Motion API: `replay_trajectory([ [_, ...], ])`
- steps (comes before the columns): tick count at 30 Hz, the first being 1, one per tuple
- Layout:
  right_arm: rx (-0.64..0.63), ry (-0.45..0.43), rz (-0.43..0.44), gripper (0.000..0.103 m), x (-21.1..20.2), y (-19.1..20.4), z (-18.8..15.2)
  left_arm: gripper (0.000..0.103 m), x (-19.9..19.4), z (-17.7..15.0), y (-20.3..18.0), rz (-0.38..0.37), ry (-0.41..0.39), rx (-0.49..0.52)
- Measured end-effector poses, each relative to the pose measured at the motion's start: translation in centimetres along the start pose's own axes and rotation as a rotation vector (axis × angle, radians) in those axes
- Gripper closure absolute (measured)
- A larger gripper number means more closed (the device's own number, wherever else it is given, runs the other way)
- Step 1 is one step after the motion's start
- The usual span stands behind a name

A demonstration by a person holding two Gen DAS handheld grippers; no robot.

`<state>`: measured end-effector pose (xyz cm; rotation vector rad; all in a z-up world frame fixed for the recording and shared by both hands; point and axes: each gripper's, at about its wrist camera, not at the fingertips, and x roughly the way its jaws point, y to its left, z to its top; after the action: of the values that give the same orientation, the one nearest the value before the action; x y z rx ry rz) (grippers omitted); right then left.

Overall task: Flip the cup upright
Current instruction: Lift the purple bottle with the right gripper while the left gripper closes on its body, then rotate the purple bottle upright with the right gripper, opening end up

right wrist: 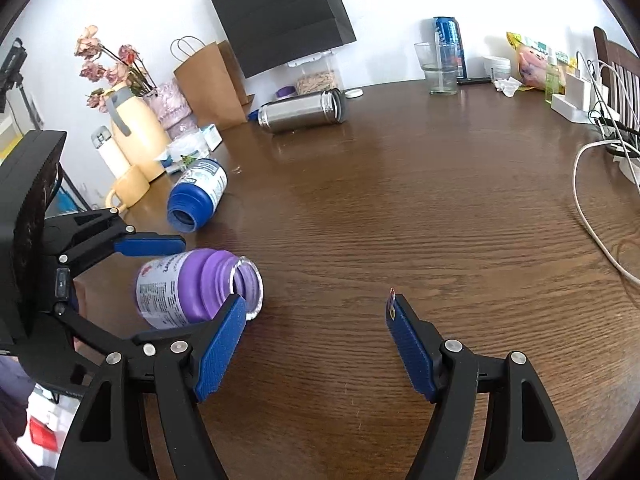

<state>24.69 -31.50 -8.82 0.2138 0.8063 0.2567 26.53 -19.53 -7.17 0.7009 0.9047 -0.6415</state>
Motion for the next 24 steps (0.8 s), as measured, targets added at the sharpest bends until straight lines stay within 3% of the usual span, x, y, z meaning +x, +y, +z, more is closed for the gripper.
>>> replay_trajectory([
  [9, 0.021, 0.015, 0.086, 0.026, 0.2, 1.2, 0.0, 0.033, 0.1, -0.7, 0.9, -0.067, 0.001, -0.148],
  [13, 0.048, 0.009, 0.127, 0.026, -0.7, 1.1, -0.2, 0.036, -1.1, -2.1, 0.3, -0.031, -0.03, -0.256],
  [16, 0.092, 0.017, 0.193, 0.026, -1.0, 0.9, -0.3, 0.037, -2.7, -3.5, 0.8, -0.065, -0.104, -0.35],
  [19, 0.11, 0.029, 0.312, 0.026, -0.9, 1.4, -0.2, 0.037, -4.2, -4.5, 1.6, -0.047, -0.166, -0.418],
  [24, 0.143, 0.114, 0.501, 0.025, 0.6, 3.6, 0.0, 0.038, -6.0, -5.8, 1.5, -0.108, -0.256, -0.452],
])
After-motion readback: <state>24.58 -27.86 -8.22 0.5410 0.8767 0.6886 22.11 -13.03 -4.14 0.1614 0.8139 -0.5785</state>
